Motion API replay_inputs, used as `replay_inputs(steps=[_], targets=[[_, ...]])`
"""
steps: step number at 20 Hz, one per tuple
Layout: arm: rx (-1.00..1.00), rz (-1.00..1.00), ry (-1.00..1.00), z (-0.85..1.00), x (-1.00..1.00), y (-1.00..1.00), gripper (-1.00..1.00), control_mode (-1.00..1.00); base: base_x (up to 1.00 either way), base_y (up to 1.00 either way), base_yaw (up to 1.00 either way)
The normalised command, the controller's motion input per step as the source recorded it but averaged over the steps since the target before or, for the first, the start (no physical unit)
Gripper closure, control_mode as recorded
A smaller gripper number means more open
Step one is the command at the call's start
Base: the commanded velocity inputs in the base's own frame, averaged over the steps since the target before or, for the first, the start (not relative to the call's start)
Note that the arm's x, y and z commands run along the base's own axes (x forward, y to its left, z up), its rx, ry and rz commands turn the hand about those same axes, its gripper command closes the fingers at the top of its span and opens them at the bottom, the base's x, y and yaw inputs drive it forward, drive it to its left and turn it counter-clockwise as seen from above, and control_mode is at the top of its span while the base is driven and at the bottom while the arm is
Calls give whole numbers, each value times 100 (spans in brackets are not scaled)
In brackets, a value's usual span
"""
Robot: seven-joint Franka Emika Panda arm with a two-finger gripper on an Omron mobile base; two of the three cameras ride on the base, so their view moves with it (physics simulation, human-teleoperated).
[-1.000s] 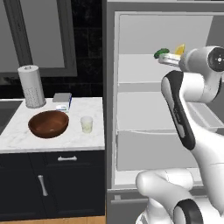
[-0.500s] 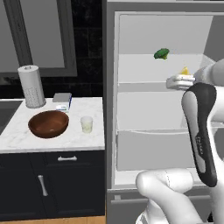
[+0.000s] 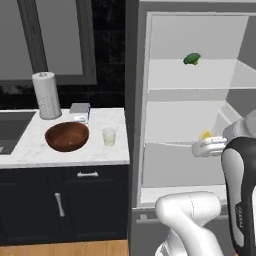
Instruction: Grab a lemon wedge from the fridge and one ice cube from the ice bowl, and put them in the glass of lemonade.
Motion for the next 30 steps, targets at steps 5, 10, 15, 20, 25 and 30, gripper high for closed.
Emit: replay_inputs(steps=[5,10,15,20,25,30], targets=[[0,0,0,0,0,0,100,100,-39,100,0],[0,0,0,0,0,0,100,100,48,95,-17],[0,0,0,0,0,0,100,100,99,9,-22],[0,0,0,0,0,0,100,100,99,0,-3],[0,0,0,0,0,0,100,100,56,44,-12],[0,0,0,0,0,0,100,100,51,35,-15]])
